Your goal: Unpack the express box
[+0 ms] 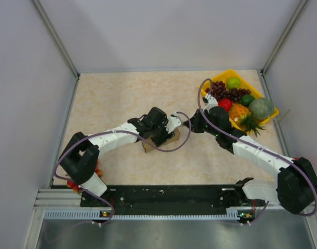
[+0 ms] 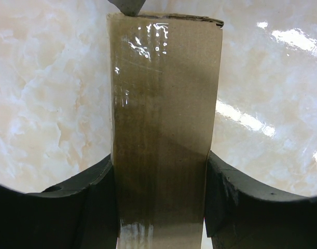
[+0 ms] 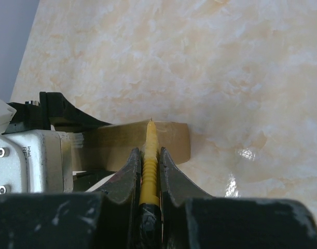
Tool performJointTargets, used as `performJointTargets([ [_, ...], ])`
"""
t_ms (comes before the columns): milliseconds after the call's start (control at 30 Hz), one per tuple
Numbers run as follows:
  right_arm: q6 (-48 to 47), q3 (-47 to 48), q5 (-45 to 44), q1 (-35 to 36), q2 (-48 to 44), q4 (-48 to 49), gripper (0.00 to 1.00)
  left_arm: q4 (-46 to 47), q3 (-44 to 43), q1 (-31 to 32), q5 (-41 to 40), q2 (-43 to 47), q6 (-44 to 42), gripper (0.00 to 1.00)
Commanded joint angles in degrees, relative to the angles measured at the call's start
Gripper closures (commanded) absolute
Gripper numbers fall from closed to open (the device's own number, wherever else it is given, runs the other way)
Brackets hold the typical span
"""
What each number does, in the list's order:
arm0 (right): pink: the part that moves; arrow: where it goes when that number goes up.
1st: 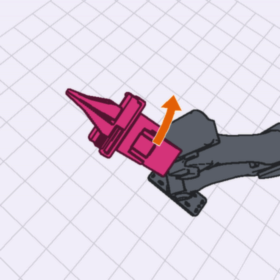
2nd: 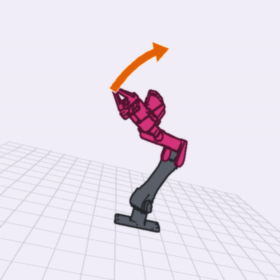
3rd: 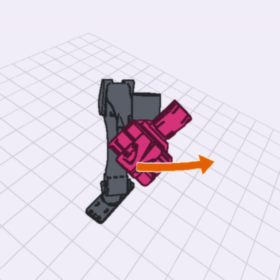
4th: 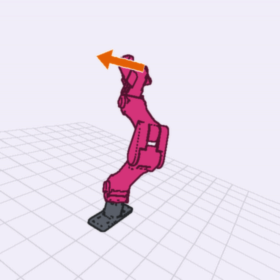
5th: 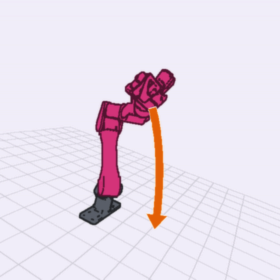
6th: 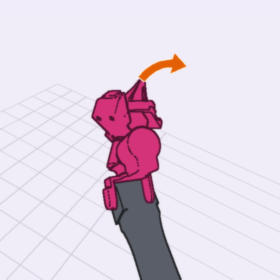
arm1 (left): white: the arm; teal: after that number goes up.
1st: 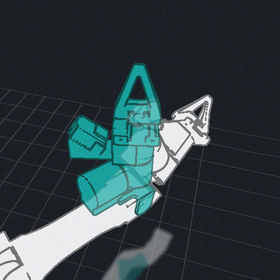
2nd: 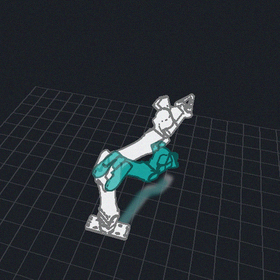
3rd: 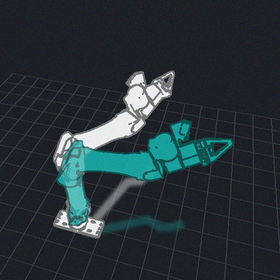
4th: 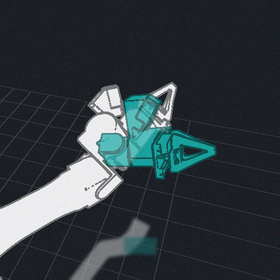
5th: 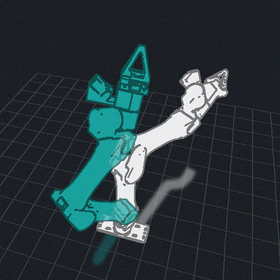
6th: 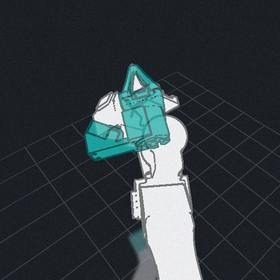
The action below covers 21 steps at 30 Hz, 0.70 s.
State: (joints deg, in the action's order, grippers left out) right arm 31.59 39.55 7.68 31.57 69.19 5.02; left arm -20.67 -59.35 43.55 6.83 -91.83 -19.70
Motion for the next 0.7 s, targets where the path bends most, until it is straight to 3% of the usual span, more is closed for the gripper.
performJointTargets([
  [0, -2.15, -0.88, 5.67, 0.16, -1.07, -8.87, 1.0, -2.36, -0.5, -0.04, -2.79, -4.93, 1.07, 0.73],
  [667, -4.26, 0.97, 7.7, -0.02, -5.91, -20.66, 1.0, -4.12, -2.43, -1.71, -4.02, -8.1, 3.09, 0.8],
])
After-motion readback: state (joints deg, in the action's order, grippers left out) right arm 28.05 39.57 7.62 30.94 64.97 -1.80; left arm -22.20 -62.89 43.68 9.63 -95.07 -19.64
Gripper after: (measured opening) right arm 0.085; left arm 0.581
